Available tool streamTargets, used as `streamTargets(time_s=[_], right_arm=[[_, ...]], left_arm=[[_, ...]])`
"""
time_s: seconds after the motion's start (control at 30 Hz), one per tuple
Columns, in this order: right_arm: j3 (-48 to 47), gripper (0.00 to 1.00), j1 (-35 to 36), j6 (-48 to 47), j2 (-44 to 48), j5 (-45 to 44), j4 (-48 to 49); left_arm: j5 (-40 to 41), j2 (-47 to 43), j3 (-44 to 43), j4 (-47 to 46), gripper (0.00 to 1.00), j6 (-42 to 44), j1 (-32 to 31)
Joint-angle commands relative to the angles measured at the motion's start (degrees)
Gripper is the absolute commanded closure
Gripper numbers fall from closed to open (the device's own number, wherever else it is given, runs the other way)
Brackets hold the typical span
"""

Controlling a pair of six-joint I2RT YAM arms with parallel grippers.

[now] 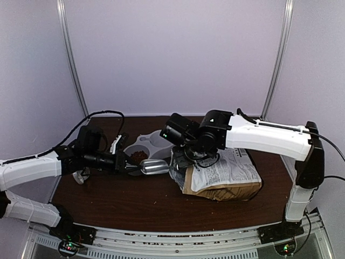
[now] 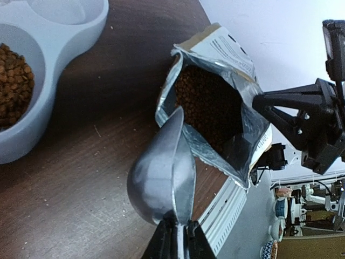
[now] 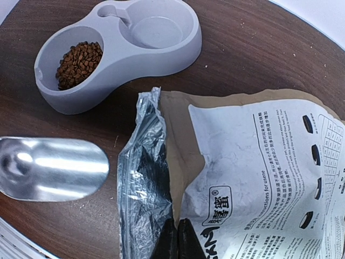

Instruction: Serve the pet food

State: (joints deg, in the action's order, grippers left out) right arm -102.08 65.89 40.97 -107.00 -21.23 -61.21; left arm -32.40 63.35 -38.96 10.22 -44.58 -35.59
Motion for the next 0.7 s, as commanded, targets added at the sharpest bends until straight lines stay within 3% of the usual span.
streamTargets(time_s=[0.0, 0.2, 0.43, 0.67], right_arm=[[1.2, 1.0, 0.2, 0.8, 2.6, 0.9, 4.3], [2.8, 1.0, 0.1, 0.3, 4.3, 1.4, 6.1], [4.0, 1.0, 0.2, -0.1, 6.6, 1.6, 8.4], [6.8, 1.0, 0.4, 0.5, 8.8, 2.9, 12.1]], left_arm=[[-3.0, 4.7, -2.4, -11.9, 1.0, -4.9, -2.9], [-3.0, 12.4, -6.9, -18.7, 1.0, -7.6, -6.4], [6.3, 28.1, -16.4, -4.5, 1.0, -2.1, -9.9], [3.7, 44.5, -23.6, -17.2, 1.0, -7.4, -12.5]])
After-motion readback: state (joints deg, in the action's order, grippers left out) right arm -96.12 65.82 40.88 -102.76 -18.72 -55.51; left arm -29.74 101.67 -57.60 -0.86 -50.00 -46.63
